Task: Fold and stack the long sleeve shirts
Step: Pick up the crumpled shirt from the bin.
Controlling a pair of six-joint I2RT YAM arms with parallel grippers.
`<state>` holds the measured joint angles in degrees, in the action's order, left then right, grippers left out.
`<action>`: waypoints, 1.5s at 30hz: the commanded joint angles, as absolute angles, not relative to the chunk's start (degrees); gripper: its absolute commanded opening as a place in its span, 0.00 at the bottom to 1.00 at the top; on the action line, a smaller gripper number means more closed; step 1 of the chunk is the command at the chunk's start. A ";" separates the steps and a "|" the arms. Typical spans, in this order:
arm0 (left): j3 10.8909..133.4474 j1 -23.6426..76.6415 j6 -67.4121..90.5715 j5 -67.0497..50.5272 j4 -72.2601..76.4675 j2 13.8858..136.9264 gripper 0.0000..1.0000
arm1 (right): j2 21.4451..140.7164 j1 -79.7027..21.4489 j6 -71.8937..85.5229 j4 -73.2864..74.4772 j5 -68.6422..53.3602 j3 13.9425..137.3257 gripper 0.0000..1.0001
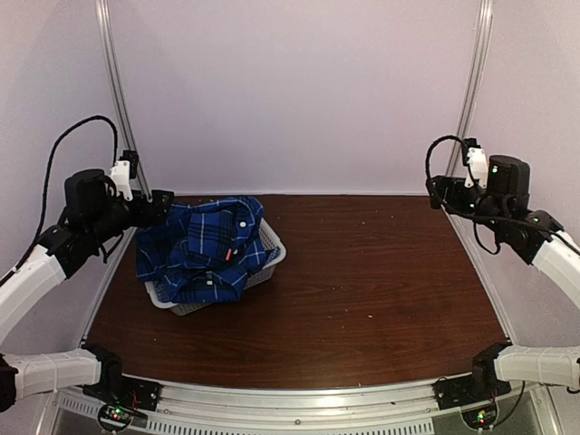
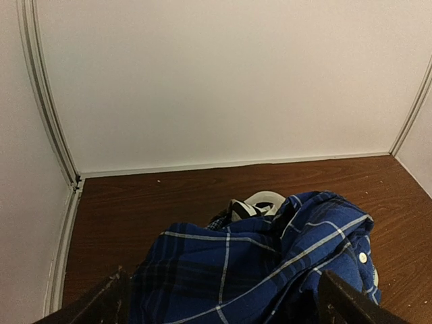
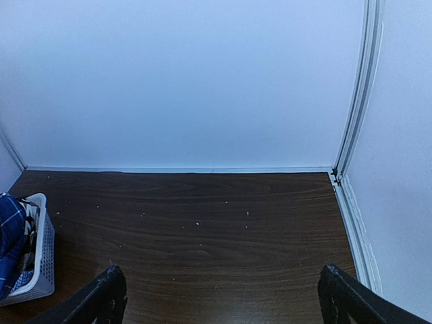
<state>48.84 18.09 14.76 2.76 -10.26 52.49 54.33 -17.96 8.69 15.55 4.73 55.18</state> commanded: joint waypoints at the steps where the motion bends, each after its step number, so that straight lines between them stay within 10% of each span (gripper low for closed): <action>1: 48.15 18.42 15.32 2.53 -6.06 52.58 0.98 | 54.36 -17.44 7.86 14.16 3.79 54.24 1.00; 32: 57.11 26.33 11.67 -5.33 -16.83 68.08 0.96 | 59.72 -17.47 8.96 16.49 2.01 55.14 1.00; 45: 61.35 29.63 15.10 -19.47 -14.07 72.88 0.05 | 58.65 -17.49 9.19 16.21 0.15 55.00 1.00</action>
<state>57.89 27.75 12.25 -10.76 -19.70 73.17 59.79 -17.85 8.88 16.91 1.48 54.85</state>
